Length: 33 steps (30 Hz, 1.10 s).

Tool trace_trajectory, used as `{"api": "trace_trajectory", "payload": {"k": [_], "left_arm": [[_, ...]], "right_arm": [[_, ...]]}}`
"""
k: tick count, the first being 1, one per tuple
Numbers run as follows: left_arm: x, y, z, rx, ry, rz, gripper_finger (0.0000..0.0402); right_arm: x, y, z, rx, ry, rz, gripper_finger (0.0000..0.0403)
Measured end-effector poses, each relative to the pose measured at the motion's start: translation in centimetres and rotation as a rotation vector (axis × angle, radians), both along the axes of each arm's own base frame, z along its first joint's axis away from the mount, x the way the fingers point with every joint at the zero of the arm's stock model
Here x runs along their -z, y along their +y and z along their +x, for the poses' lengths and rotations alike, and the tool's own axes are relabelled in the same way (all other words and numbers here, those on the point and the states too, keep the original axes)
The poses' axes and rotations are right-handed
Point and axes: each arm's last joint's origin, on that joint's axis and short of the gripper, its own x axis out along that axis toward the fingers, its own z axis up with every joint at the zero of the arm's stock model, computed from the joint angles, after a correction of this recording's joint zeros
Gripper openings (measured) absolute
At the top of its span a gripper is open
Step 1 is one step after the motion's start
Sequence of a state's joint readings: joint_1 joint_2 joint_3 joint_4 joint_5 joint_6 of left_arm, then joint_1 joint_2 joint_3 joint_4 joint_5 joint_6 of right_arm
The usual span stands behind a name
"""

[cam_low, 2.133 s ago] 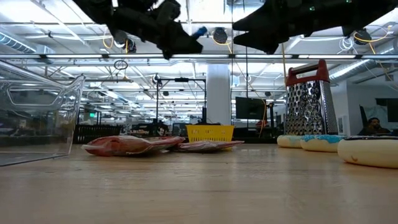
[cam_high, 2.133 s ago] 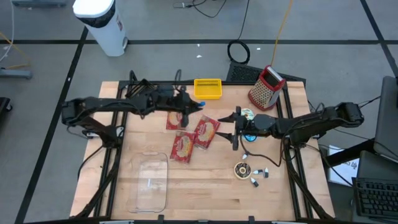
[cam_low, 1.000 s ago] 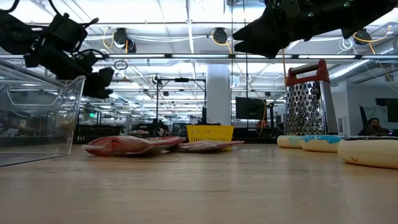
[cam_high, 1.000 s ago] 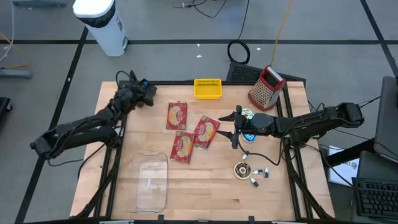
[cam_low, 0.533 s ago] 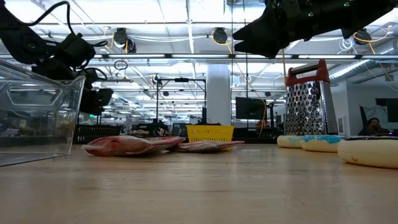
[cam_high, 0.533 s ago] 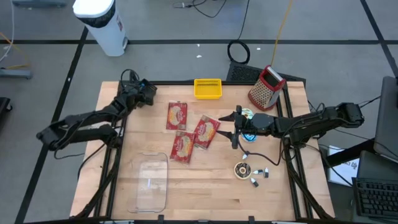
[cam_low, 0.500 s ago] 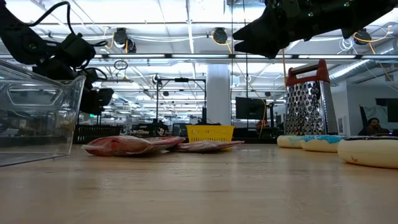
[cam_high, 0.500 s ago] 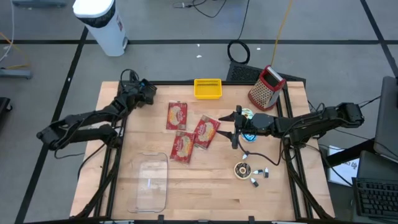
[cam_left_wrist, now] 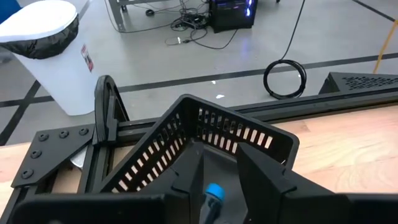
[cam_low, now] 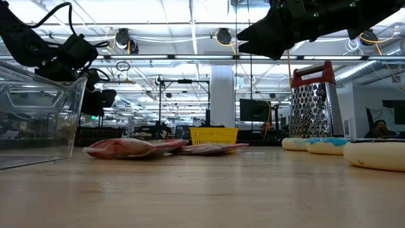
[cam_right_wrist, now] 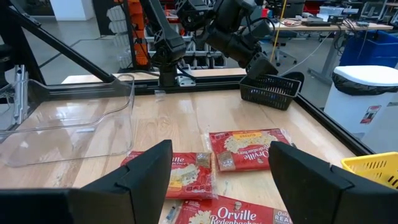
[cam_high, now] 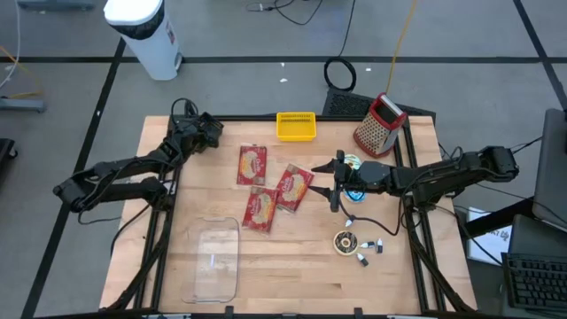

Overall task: Pick & Place Food Item
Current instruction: Put the dark green food coloring bottle into the black bin

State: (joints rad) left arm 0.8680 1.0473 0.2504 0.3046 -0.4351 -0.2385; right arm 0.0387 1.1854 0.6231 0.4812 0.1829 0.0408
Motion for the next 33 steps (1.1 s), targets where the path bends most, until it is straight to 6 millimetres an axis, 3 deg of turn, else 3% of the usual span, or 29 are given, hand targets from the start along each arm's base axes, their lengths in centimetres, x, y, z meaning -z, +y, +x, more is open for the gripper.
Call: {"api": "trace_trajectory", "payload": {"k": [7, 15, 19, 24, 29, 33], "left_arm": [[-0.6, -0.2, 0.2, 0.077, -0.06, 0.009, 0.0101], [-4.4, -2.1, 0.9, 0.451, -0.336, 0.134, 0.0101], [-6.3, -3.6, 1.2, 0.64, -0.468, 0.209, 0.0102], [-7.8, -5.3, 1.8, 0.804, -0.577, 0.268, 0.0104], [-8.1, -7.1, 2.9, 0.942, -0.605, 0.263, 0.0146], [-7.8, -7.9, 3.5, 0.983, -0.574, 0.263, 0.0199]], "right_arm": [[-0.1, 0.1, 0.0, -0.007, -0.002, 0.001, 0.0254], [-1.3, 1.0, -0.9, -0.06, -0.062, 0.105, 0.0254], [-1.9, 1.6, -1.4, -0.212, -0.079, 0.235, 0.0254], [-2.3, 2.1, -1.7, -0.386, -0.076, 0.253, 0.0254], [-2.2, 3.6, -1.8, -0.45, -0.051, 0.25, 0.0254], [-3.2, 5.7, -1.9, -0.378, 0.146, 0.267, 0.0254]]}}
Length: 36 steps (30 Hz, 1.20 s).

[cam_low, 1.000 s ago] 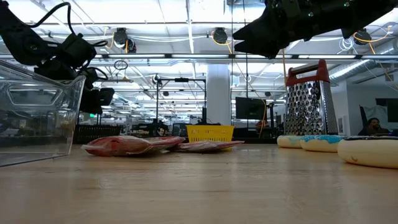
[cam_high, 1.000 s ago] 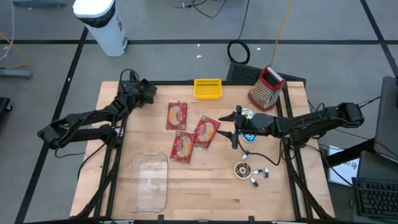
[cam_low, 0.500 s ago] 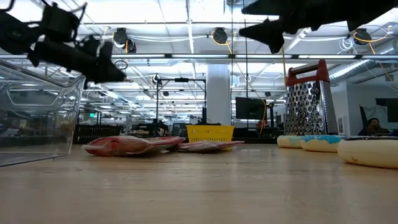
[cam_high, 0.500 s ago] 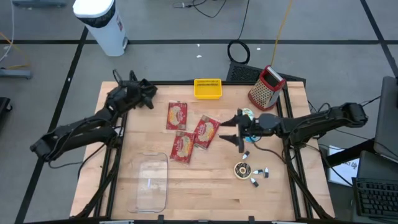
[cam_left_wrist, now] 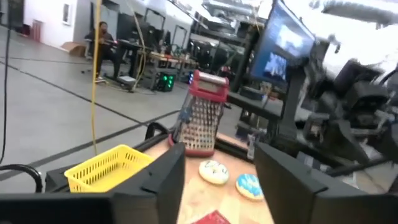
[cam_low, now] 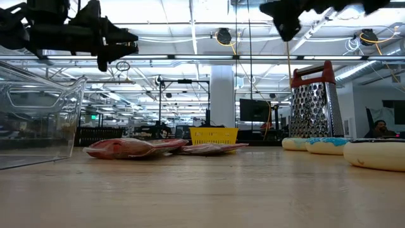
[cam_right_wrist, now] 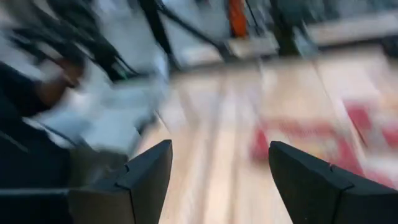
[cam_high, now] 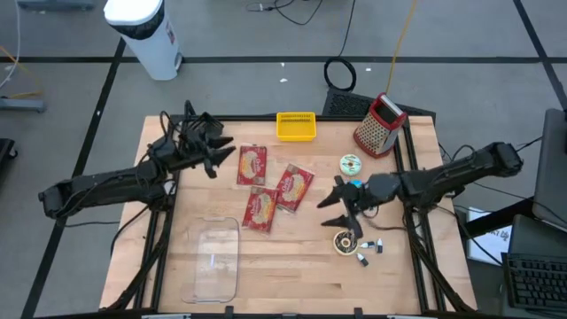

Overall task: Pick & Place Food Item
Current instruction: Put the dark green food coloring bottle into the black bin

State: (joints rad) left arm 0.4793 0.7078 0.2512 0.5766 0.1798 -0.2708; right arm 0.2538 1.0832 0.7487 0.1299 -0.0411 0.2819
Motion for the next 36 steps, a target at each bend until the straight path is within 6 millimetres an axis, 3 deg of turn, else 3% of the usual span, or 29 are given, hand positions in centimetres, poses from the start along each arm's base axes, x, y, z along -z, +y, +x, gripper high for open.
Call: {"api": "trace_trajectory", "payload": {"k": [4, 8, 11, 16, 26, 36], "left_arm": [[0.1, -0.3, 0.3, 0.011, 0.02, 0.049, 0.0236], [0.2, -0.4, 0.4, 0.02, 0.024, 0.041, 0.0254], [0.2, -0.5, 0.4, 0.028, 0.025, 0.045, 0.026], [0.2, -0.5, 0.5, 0.031, 0.027, 0.05, 0.0262], [0.7, -0.5, 0.5, 0.032, 0.08, 0.025, 0.0262], [0.9, -0.5, 0.5, 0.033, 0.092, 0.019, 0.0262]], "right_arm": [[-1.3, 1.9, -1.5, 0.182, 0.368, 0.01, 0.0254], [-1.5, 3.2, -3.7, 0.384, 0.698, 0.261, 0.0254], [-0.2, 4.1, -5.3, 0.509, 0.935, 0.453, 0.0254], [3.1, 5.6, -7.3, 0.708, 1.214, 0.623, 0.0254], [8.7, 6.5, -8.7, 0.891, 1.279, 0.766, 0.0254], [10.6, 6.6, -9.9, 0.924, 1.335, 0.725, 0.0254]]}}
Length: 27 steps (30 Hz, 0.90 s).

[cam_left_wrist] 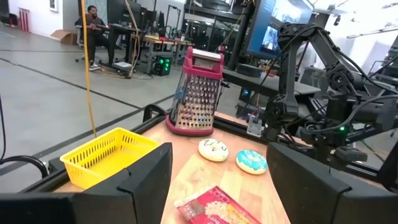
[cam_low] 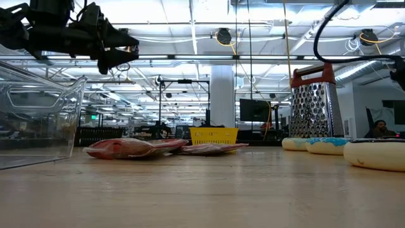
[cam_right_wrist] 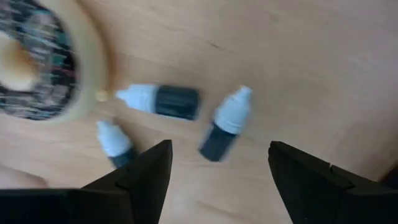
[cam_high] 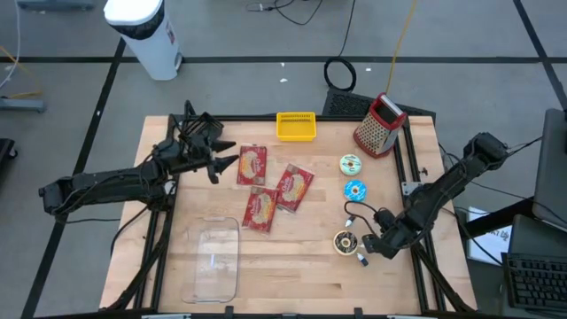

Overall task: Pick & Place Food Item
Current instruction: Put the dark green food coloring bottle into the black bin

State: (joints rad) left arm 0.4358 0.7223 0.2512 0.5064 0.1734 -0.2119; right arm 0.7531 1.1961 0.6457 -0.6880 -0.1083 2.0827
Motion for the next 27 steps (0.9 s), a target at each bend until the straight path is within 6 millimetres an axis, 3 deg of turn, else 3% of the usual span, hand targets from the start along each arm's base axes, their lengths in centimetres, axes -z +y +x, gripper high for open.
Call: {"api": "trace_trajectory", "payload": {"k": [18, 27], "left_arm": [[0.1, 0.0, 0.0, -0.001, 0.018, 0.024, 0.0262], [0.1, 0.0, 0.0, -0.001, 0.02, 0.024, 0.0262]], "right_arm": [[2.3, 0.6, 0.4, 0.01, 0.056, -0.043, 0.0251], [2.5, 0.7, 0.5, 0.028, 0.059, -0.044, 0.0171]]}}
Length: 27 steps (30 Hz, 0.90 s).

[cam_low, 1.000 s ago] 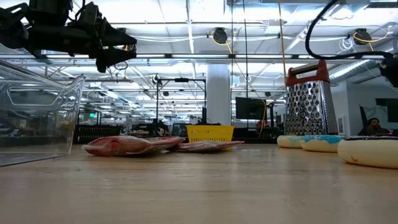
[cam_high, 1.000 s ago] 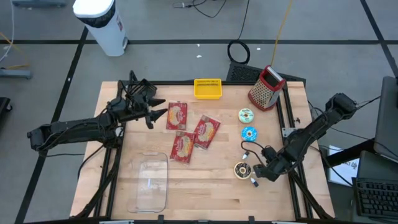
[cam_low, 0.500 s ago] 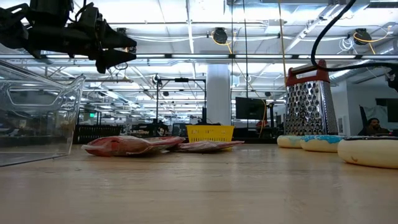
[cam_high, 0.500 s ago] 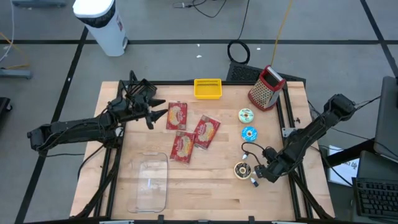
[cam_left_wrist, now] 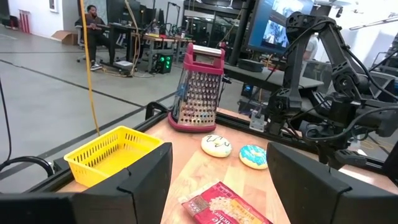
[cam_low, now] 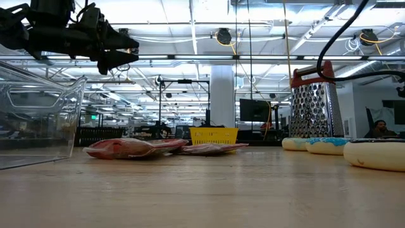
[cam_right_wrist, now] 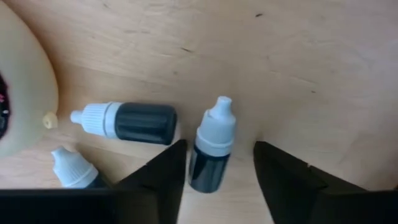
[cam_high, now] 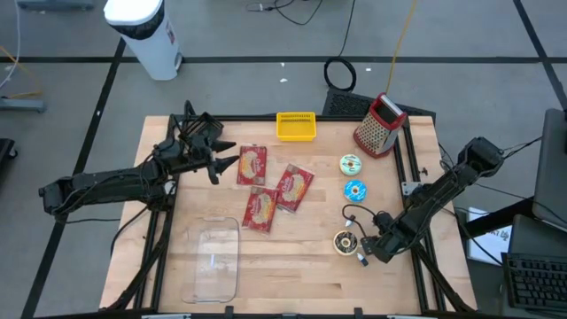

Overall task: Pick & Place Food Item
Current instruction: Put the dark green food coloring bottle into the black bin

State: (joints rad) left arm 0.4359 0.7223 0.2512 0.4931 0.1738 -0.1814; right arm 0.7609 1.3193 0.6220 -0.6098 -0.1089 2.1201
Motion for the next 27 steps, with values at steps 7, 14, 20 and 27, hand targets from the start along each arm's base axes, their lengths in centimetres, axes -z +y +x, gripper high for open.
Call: {"api": "trace_trajectory", "payload": {"k": [7, 14, 20, 27], "left_arm": [[0.0, 0.0, 0.0, 0.0, 0.0, -0.001, 0.0262], [0.0, 0.0, 0.0, 0.0, 0.003, -0.002, 0.0262], [0.0, 0.0, 0.0, 0.0, 0.003, -0.002, 0.0262], [0.0, 0.0, 0.0, 0.0, 0.003, -0.002, 0.0262]], "right_arm": [[0.0, 0.2, 0.2, -0.013, -0.028, 0.015, 0.0102], [-0.8, 0.4, 0.4, -0.044, -0.106, 0.08, 0.0071], [-2.3, 0.5, 0.6, -0.107, -0.222, 0.154, 0.0078], [-3.7, 0.7, 2.0, -0.205, -0.493, 0.149, 0.0074]]}}
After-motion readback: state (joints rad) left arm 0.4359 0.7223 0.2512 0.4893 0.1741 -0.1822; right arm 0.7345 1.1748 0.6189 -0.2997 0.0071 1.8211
